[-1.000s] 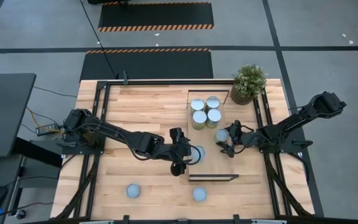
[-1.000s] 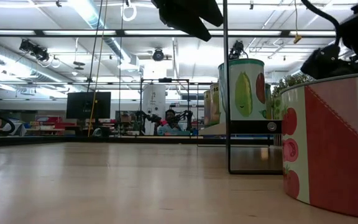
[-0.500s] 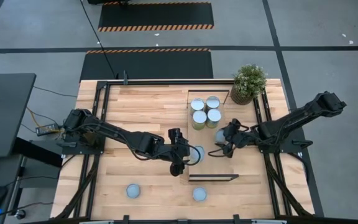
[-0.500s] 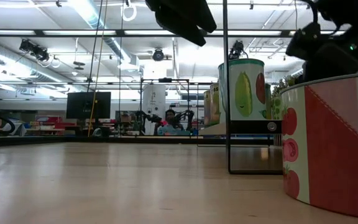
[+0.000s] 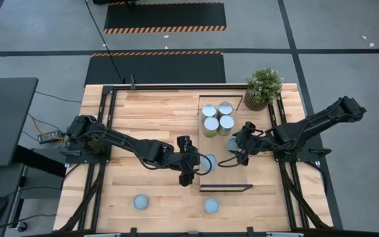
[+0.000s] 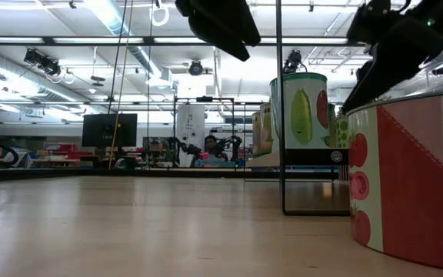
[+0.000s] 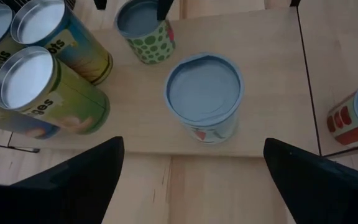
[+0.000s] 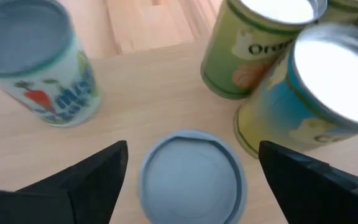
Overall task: Pick and place cans onto a shelf
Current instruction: Put the canned green peas on the shelf
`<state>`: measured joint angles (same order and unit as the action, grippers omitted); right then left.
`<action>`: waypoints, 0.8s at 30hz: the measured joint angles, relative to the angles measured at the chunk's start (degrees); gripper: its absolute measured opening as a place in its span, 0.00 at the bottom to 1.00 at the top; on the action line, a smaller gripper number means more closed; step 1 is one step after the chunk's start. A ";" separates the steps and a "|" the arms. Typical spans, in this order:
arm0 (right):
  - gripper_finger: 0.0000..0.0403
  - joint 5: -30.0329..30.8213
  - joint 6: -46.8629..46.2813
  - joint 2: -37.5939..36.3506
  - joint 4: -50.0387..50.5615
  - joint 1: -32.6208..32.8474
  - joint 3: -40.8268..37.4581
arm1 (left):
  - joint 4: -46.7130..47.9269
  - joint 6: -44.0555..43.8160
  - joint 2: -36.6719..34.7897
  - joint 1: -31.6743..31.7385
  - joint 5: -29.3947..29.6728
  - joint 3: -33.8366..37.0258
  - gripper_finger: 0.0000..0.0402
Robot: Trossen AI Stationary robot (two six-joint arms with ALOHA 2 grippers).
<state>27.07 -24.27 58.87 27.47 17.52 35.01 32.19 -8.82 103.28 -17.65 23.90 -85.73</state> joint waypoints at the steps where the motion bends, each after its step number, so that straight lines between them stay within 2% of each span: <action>1: 0.92 -0.11 0.33 -0.02 0.59 0.36 0.63 | 0.11 0.00 0.00 0.00 0.00 0.00 0.97; 6: 0.92 -0.25 1.22 -0.02 5.32 2.36 1.72 | 1.09 -1.01 -0.02 0.00 -0.02 0.00 0.97; 13: 0.91 0.16 -7.09 0.00 14.70 4.23 1.67 | 1.79 -1.09 -0.02 0.00 -0.02 0.00 0.97; 24: 0.91 6.18 -9.14 2.46 14.30 1.27 -1.16 | 2.04 -1.11 -0.04 0.15 -0.01 0.00 0.97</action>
<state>33.25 -33.41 61.33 41.77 18.80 33.85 34.23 -9.93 103.24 -17.50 23.89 -85.73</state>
